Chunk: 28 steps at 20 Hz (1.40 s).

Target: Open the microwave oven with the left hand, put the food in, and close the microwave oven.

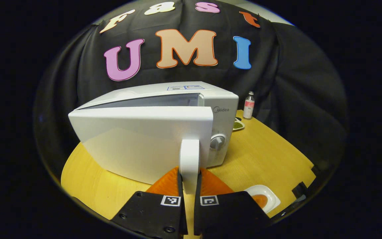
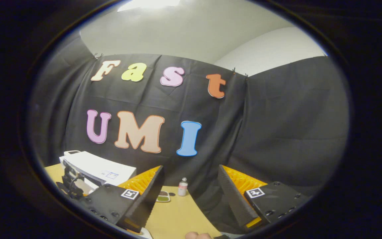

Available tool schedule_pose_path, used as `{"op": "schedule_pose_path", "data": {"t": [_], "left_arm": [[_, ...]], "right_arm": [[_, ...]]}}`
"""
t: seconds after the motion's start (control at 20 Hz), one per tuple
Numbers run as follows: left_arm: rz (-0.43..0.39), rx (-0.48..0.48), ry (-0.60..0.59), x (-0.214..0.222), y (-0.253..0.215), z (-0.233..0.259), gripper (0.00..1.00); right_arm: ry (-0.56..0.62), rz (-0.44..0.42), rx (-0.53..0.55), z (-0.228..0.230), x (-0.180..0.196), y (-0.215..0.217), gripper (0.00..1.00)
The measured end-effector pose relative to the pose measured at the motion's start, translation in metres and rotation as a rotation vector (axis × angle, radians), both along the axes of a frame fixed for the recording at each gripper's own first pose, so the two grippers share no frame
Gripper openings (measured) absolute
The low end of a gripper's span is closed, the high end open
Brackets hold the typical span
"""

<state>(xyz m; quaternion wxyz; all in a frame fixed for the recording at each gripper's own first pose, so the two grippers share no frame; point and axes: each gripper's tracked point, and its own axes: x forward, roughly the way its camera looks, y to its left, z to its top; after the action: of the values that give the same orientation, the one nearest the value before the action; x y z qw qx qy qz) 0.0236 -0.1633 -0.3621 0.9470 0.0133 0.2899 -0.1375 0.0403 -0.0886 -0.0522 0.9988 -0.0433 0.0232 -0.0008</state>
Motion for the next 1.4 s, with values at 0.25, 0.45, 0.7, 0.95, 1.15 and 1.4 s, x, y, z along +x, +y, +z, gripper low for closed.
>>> {"op": "schedule_pose_path", "data": {"t": [0.25, 0.45, 0.7, 0.95, 1.15, 1.4], "left_arm": [[0.021, 0.011, 0.017, -0.056, 0.043, 0.007, 0.07], [0.073, 0.024, 0.019, -0.091, 0.082, 0.012, 0.07], [0.160, 0.040, 0.027, -0.124, 0.139, 0.016, 0.07], [0.258, 0.050, 0.026, -0.150, 0.216, 0.020, 0.06], [0.304, 0.016, 0.018, -0.160, 0.265, 0.023, 0.06], [0.341, -0.067, 0.019, -0.164, 0.298, 0.025, 0.06]], "right_arm": [[0.020, 0.094, 0.090, -0.008, 0.001, 0.048, 0.97], [0.077, 0.143, 0.209, -0.024, 0.002, 0.078, 0.97], [0.136, 0.151, 0.298, -0.043, -0.005, 0.103, 0.96], [0.130, 0.150, 0.253, -0.067, -0.033, 0.131, 0.91], [0.181, 0.146, 0.126, -0.108, -0.063, 0.154, 0.98], [0.209, 0.192, 0.093, -0.123, -0.088, 0.180, 0.97]]}}
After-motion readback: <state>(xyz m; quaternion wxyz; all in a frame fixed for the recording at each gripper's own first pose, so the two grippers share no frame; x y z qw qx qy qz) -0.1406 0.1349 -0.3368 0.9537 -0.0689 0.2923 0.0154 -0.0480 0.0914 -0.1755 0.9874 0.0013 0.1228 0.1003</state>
